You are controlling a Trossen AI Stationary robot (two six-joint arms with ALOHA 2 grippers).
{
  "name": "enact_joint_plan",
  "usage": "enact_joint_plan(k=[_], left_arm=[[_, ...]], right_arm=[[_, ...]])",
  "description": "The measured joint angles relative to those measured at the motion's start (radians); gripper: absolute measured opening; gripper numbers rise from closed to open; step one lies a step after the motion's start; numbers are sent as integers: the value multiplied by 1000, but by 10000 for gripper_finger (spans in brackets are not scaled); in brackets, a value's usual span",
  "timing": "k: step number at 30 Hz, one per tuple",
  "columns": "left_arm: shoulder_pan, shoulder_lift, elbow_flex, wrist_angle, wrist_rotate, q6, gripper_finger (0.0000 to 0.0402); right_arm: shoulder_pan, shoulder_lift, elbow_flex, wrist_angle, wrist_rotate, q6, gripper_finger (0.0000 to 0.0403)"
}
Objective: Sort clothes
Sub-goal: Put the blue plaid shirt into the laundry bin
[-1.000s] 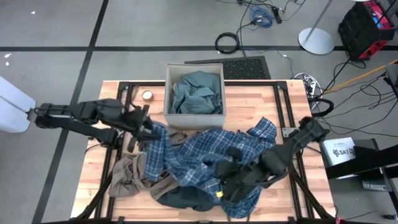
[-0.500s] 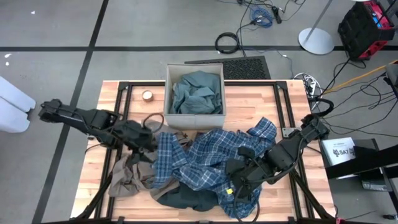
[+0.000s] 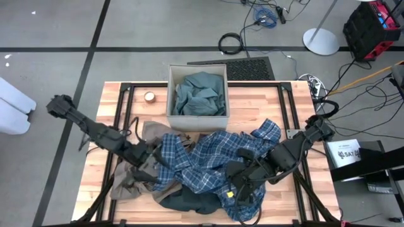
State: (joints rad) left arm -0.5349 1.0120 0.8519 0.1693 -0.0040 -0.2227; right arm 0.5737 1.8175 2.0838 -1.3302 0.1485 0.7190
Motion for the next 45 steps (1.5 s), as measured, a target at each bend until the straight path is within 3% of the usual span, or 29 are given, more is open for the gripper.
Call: enact_joint_plan(k=[12,17,23,45], left_arm=[[130,382,203,-13,-58,225,267],[155,416,278,-104,-37,242,267],[188,445,289,-132,140,150,267],[188,553,292,-108,132,123,262]], right_arm=[[-69,13,0,150,-80,-136,0],[-73,33,-1,144,-108,-143,0],[-86,44,-1,139,-129,-176,0],[-137,46,-1,152,-126,-214,0]])
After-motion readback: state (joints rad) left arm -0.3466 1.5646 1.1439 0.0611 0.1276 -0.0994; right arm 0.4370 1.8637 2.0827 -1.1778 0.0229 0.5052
